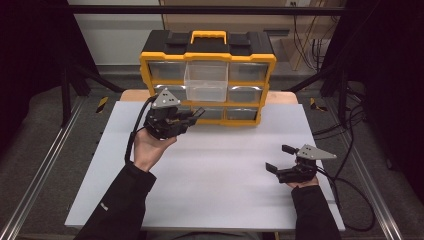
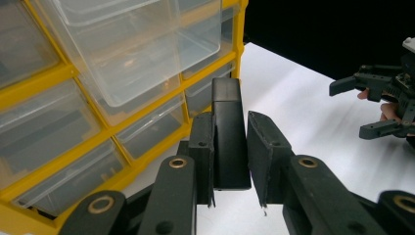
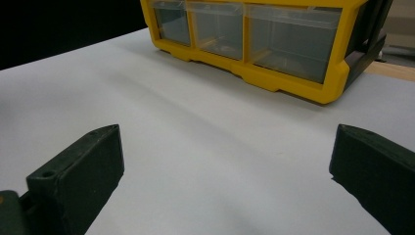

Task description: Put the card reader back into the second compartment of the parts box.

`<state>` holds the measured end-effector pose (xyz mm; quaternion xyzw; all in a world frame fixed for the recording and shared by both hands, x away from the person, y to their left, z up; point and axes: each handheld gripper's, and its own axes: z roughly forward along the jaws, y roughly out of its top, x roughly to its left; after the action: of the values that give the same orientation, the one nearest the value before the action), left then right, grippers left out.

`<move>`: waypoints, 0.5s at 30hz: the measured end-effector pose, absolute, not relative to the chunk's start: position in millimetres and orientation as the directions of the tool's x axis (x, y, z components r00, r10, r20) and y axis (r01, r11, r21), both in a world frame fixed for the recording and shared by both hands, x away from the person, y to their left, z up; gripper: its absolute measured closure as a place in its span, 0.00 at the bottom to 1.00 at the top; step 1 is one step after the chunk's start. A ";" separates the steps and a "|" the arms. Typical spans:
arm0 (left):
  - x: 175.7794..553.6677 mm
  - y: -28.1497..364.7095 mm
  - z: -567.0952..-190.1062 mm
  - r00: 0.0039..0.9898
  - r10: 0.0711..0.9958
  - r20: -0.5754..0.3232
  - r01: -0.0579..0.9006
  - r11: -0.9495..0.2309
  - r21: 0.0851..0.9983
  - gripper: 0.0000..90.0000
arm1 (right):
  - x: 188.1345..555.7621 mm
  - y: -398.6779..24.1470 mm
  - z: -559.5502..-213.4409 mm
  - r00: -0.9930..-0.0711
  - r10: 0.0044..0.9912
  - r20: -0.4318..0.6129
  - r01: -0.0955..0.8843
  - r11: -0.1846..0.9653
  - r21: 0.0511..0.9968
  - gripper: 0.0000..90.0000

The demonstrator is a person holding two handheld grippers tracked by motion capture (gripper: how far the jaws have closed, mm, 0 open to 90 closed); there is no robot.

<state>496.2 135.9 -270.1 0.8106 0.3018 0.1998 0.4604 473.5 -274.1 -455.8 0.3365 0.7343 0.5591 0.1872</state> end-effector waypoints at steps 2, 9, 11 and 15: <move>496.5 135.7 -267.4 0.737 0.674 0.048 0.303 -0.394 0.868 0.80 | 473.5 -274.1 -455.8 -0.704 0.703 0.101 0.284 0.148 0.947 0.00; 499.7 135.8 -260.1 0.734 0.677 0.052 0.299 -0.391 0.871 0.80 | 473.5 -274.2 -455.7 -0.704 0.703 0.101 0.285 0.148 0.947 0.00; 500.5 136.3 -258.6 0.733 0.678 0.052 0.298 -0.389 0.872 0.80 | 473.4 -274.2 -455.6 -0.704 0.703 0.104 0.286 0.147 0.947 0.00; 501.2 136.8 -254.2 0.733 0.678 0.055 0.293 -0.387 0.874 0.80 | 473.6 -274.1 -455.8 -0.704 0.703 0.102 0.285 0.149 0.947 0.00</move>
<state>501.2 136.8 -254.2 0.8066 0.3011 0.2074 0.4644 473.6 -274.1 -455.8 0.3362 0.7345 0.5591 0.1868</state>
